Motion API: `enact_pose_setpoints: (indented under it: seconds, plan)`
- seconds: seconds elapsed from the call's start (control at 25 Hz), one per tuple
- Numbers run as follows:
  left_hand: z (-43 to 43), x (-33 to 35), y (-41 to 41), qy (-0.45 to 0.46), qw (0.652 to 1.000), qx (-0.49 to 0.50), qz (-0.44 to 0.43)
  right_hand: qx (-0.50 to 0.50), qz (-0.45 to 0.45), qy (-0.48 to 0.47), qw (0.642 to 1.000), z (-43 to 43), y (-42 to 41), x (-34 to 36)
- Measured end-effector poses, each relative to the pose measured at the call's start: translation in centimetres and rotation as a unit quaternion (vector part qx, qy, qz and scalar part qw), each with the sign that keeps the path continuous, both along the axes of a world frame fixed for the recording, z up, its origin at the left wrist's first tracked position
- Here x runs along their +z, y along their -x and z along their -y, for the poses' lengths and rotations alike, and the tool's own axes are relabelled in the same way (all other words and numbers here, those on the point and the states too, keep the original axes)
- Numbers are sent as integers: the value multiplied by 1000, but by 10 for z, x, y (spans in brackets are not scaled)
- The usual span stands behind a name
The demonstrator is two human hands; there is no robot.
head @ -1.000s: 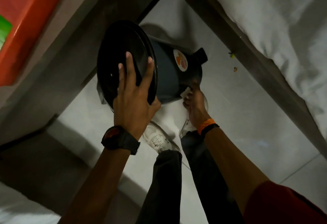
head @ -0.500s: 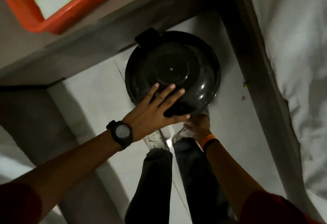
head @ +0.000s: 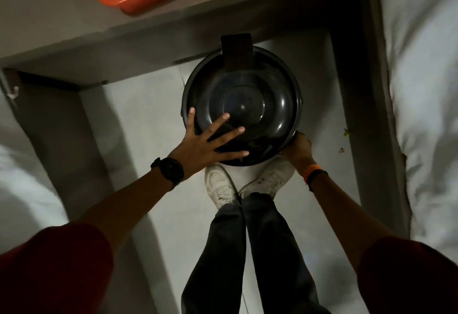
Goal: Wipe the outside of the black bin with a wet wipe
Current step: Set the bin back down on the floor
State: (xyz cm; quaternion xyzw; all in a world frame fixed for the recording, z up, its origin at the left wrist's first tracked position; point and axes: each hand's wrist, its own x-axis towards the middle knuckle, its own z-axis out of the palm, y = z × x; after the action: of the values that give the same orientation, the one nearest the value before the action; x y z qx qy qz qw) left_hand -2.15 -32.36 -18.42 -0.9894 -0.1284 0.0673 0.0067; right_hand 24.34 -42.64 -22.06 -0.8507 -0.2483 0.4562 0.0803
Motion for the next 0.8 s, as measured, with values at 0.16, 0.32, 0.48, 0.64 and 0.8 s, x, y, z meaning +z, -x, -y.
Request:
enact_pose_setpoints:
  seconds: [0.16,0.32,0.48,0.64,0.8]
  plan:
    - [5,-1,-2,24,999,24,-3,10,25,-7,1000,0,-6,0]
    - [32,15,-1,41,997,59,-4,-19,59,13,998,30,-17,20]
    - [80,50,31,106,987,118,-6,-18,36,-3,999,68,-17,58]
    - [113,84,36,196,968,157,-20,-52,-32,-11,998,76,-16,95]
    - [100,107,4,233,948,216,-21,-68,-104,-65,990,42,-1,127]
